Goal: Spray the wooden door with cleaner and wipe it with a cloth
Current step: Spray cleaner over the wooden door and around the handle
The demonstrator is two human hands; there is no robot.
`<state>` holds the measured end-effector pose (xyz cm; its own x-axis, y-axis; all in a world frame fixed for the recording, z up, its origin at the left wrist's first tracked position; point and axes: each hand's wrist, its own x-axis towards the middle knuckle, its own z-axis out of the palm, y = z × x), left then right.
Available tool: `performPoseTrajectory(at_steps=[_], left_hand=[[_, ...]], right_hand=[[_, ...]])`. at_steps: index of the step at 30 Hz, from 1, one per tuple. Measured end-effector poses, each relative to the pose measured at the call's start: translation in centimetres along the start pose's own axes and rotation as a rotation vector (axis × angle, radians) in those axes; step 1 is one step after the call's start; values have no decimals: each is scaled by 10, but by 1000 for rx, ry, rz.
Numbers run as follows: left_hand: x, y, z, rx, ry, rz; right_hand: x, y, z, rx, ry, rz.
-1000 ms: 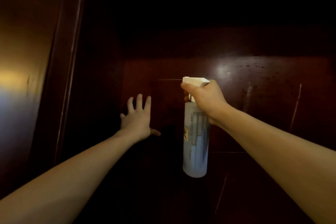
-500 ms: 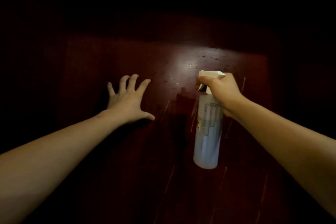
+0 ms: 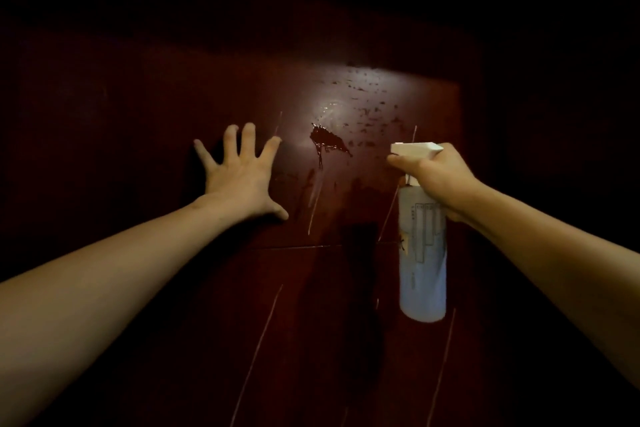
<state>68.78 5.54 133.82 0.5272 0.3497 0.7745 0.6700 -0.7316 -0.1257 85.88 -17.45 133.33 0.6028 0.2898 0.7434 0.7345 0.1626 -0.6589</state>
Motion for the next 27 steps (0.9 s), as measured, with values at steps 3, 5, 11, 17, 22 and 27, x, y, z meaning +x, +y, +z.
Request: performPoseTrajectory(at_steps=[3, 5, 11, 17, 22, 27], left_hand=[[-3, 13, 5, 15, 12, 45], [-6, 30, 11, 35, 10, 96], [-8, 58, 23, 48, 25, 85], [-11, 52, 31, -15, 76, 97], [-46, 31, 55, -79, 140, 82], [-110, -14, 82, -29, 106, 77]], right_hand=[[3, 18, -24, -3, 65, 7], [0, 24, -38, -26, 54, 7], [2, 42, -56, -44, 33, 16], [-9, 53, -48, -54, -40, 99], [-38, 58, -38, -39, -133, 117], [-88, 68, 7, 6, -320, 99]])
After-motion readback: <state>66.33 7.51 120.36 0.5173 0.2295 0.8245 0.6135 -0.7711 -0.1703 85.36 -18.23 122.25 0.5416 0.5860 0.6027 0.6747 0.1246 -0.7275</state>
